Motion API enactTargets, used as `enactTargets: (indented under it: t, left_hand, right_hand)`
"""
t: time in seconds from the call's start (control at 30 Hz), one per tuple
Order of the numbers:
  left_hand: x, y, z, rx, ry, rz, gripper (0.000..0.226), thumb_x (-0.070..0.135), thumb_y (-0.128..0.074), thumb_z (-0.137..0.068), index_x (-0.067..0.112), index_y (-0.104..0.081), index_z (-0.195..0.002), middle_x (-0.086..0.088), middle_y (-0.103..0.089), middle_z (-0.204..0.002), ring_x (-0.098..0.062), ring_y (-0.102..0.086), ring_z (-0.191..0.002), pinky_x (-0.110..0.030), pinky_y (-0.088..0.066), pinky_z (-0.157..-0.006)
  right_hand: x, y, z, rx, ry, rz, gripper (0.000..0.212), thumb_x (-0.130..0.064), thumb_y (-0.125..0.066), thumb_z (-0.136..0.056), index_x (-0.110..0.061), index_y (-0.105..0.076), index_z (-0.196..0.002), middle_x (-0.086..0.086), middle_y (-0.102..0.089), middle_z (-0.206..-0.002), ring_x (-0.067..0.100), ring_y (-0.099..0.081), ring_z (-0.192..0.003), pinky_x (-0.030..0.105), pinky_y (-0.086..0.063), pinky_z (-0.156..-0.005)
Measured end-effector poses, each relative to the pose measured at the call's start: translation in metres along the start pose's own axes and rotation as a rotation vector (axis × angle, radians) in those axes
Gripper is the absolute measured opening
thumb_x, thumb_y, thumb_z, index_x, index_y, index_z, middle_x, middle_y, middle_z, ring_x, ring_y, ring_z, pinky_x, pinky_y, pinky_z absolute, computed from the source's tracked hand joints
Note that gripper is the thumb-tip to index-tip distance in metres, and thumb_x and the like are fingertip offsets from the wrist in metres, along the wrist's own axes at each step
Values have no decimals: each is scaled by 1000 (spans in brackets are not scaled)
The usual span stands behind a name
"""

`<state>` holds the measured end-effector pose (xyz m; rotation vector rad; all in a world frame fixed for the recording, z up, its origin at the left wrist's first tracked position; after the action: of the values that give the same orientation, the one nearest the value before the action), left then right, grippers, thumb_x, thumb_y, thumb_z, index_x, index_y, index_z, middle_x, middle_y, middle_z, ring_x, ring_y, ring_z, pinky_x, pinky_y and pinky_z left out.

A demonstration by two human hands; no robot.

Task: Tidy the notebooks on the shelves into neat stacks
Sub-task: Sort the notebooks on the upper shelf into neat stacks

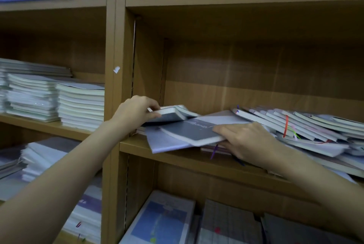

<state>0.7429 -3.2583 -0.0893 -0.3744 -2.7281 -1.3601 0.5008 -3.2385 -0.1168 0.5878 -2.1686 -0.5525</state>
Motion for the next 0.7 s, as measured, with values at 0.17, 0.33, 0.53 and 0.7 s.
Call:
enactTargets:
  t: [0.17,0.33,0.53,0.7]
  left_hand:
    - [-8,-18,30,-19,38,152,29,26,-63,-87,16,-64,-114,-2,-65,-113,-16,-59,-101,-26,-47,-86]
    - [-9,-23,80,81,-46,199,43,3,-59,-85,21,-58,-123,5,-54,-129,-11,-47,-122,-16,-30,-99]
    - [-5,-31,123,160,-91,480,70,12,-74,-75,42,-35,-126,17,-41,-128,0,-40,-120,-19,-32,-101]
    - [-15,-43,135,122,218,904,58,14,-76,-75,31,-50,-124,12,-53,-125,-2,-52,-111,-18,-43,-88]
  right_hand:
    - [-1,24,5,38,16,-118,44,-44,-46,-80,-13,-73,-94,-3,-74,-87,16,-71,-69,25,-52,-43]
    - [-8,31,5,57,-5,-139,38,-42,-51,-80,-14,-74,-91,-3,-74,-82,17,-71,-66,26,-52,-44]
    - [-31,55,28,191,34,-120,42,-32,-39,-96,-7,-72,-94,3,-74,-91,19,-72,-77,34,-55,-47]
    - [-31,61,50,161,-19,-241,39,-34,-42,-96,-9,-71,-105,1,-70,-108,13,-67,-97,27,-50,-82]
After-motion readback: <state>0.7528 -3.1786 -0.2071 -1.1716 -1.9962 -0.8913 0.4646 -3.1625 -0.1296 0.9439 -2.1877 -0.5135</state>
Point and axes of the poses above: each hand's wrist, its own z-axis away from the middle knuckle, its own y-axis out of the back of the hand, x = y × z, the point moved 5 cm from there along -z, towards the middle knuckle
